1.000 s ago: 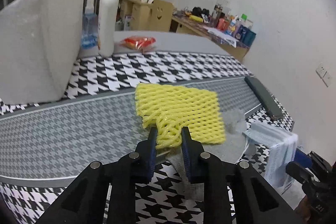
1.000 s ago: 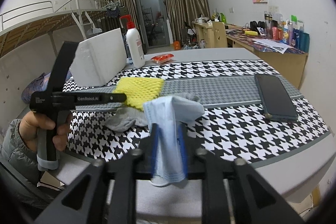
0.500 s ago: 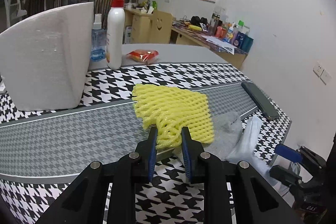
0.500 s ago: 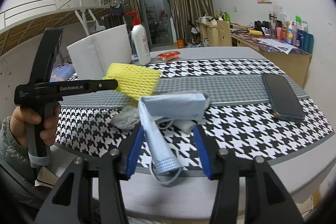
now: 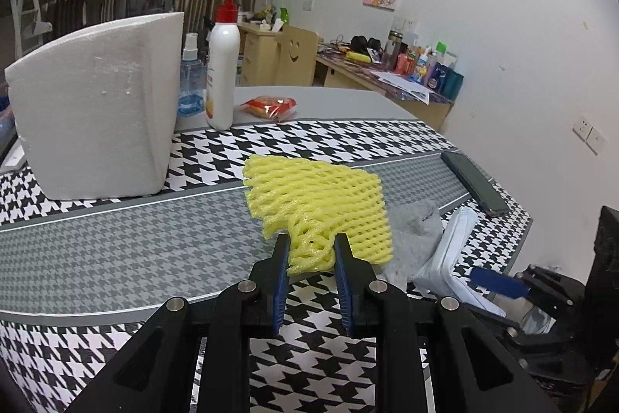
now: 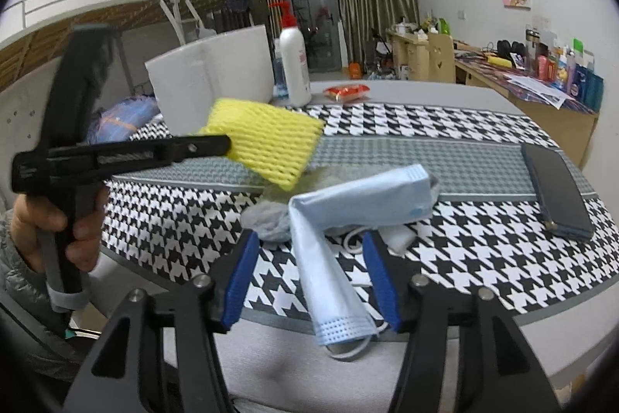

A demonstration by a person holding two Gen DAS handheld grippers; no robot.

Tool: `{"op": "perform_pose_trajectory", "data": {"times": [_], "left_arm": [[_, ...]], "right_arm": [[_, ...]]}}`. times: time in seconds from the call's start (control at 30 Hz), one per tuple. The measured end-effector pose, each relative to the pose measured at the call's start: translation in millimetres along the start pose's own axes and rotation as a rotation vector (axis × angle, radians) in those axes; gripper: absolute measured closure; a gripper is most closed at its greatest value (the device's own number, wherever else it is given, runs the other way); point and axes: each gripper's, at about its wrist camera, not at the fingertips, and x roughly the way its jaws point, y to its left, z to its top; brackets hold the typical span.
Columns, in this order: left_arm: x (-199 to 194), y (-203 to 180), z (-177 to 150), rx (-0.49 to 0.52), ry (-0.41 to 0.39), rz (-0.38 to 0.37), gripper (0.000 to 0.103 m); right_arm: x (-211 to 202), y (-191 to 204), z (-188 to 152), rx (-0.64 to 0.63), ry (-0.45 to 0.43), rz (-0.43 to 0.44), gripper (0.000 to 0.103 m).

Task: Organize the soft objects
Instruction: 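Lift the yellow sponge with the left tool while the right tool holds the mask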

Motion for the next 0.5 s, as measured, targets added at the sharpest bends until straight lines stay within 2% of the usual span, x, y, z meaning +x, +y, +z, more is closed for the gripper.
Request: {"op": "perform_pose_trajectory", "data": {"times": [0.03,0.07,0.1,0.13,0.2,0.33,0.5], "left_arm": [[-1.0,0.4,-0.3,0.000,-0.002,0.000,0.080],[-1.8,1.4,-0.7,-0.001,-0.003,0.000,0.080],[-2.4,1.9,-1.0,-0.002,-0.004,0.000,0.080],[-3.0,2.6,-1.3,-0.002,-0.005,0.001,0.080],[-5.0,5.0,-2.1,-0.006,-0.008,0.004,0.080],[-11.5,6.6,-2.7,0.000,-0.019,0.000,0.080],[-21.2,8.2,-0.8,0.011,-0.038,0.008,0.080]], "right_arm": [[3.4,1.2,0.0,-0.003,0.017,-0.006,0.056],[5.9,1.5,-0.4,-0.002,0.030,-0.012,0.059],[8.3,1.3,-0.8,0.002,0.041,-0.019,0.066],[11.2,0.8,-1.4,0.006,0.056,-0.026,0.077],[15.5,-0.4,-2.1,0.016,0.077,-0.034,0.087],[8.8,0.6,0.9,0.021,0.048,-0.034,0.095],[-7.6,4.3,10.2,0.027,-0.018,-0.038,0.095]]}}
